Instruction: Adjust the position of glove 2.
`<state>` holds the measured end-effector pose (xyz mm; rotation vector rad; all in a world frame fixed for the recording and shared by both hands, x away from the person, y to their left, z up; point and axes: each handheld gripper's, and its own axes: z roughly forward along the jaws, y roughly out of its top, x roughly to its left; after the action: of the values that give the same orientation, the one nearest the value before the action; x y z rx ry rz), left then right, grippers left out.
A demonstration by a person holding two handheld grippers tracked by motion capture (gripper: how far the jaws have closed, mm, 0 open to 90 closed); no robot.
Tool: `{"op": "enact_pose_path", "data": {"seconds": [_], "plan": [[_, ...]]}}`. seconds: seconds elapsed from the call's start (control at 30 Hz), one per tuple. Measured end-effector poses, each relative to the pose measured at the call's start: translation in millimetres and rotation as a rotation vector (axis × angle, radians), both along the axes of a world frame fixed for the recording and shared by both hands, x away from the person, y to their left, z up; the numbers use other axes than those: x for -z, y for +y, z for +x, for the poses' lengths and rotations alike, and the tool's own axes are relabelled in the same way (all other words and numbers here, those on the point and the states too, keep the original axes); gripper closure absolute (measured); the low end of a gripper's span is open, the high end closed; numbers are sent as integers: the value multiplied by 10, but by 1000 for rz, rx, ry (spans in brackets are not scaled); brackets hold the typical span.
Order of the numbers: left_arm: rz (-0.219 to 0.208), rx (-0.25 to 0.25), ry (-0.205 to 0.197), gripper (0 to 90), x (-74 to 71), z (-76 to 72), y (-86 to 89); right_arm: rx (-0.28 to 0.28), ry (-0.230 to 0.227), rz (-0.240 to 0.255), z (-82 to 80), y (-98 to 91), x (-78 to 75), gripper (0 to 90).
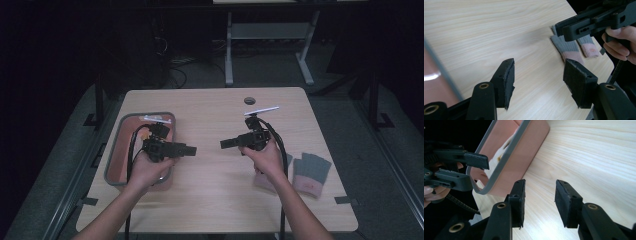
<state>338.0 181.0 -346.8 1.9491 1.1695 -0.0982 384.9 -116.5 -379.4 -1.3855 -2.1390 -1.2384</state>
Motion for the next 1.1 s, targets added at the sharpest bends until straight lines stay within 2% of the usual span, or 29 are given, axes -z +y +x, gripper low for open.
{"op": "enact_pose_path", "data": {"seconds": [0.33, 0.7, 1.1], "plan": [[1, 46, 2, 404, 114, -17, -308, 38, -3, -10, -73, -280, 42, 591], [-4, 75, 11, 398, 199, -25, -517, 84, -2, -1, -173, -590, 99, 587], [-10, 122, 25, 385, 258, -33, -760, 125, 0, -25, -302, -892, 144, 561]]}}
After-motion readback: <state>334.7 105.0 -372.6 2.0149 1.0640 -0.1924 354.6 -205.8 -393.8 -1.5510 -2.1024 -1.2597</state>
